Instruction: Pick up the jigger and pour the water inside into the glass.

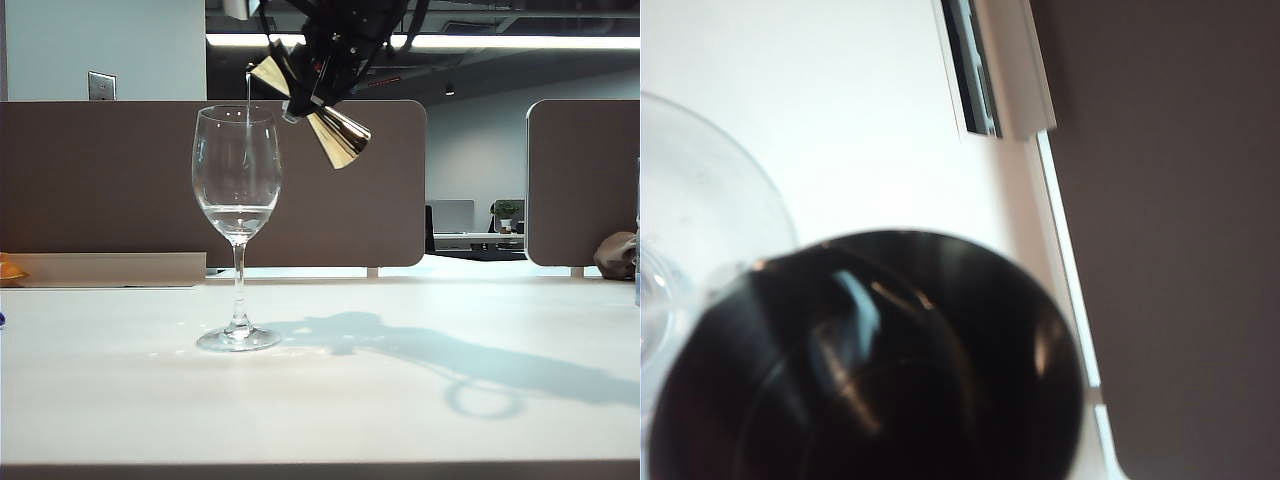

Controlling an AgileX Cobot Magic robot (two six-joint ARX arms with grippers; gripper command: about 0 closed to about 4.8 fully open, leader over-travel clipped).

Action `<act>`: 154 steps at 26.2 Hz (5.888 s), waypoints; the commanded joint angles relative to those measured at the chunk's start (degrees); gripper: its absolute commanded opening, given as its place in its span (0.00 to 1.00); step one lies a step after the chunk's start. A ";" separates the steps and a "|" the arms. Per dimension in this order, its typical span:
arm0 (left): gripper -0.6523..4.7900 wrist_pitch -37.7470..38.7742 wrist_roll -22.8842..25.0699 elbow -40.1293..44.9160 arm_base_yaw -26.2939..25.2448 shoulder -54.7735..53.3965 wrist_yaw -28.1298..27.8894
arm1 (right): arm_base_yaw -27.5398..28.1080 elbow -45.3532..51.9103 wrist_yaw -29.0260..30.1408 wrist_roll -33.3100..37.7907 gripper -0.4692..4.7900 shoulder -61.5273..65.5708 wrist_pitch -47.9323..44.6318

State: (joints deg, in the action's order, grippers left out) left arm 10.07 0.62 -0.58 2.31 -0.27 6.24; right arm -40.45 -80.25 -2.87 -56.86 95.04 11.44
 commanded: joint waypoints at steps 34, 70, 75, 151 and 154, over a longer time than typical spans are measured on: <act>0.11 -0.26 0.44 0.15 -0.11 -0.04 0.22 | -0.66 -0.42 -6.45 -28.55 0.09 -0.02 -7.19; 0.11 -0.28 0.44 0.15 -0.11 -0.04 0.20 | 1.27 0.02 -7.76 1.07 0.09 -2.27 -21.99; 0.11 -0.28 0.44 0.15 -0.09 -0.04 0.20 | 5.66 10.08 -7.08 25.49 0.09 -10.01 -22.43; 0.11 -0.28 0.44 0.15 -0.09 -0.04 0.22 | 17.20 47.58 20.72 50.90 0.42 0.09 -50.47; 0.11 -0.28 0.44 0.15 -0.11 -0.04 0.22 | 16.68 47.58 18.67 50.90 0.54 -0.55 -50.25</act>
State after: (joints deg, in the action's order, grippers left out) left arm 10.07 0.62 -0.58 2.31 -0.27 6.26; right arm -23.46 -32.47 16.95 -6.04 95.35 -37.69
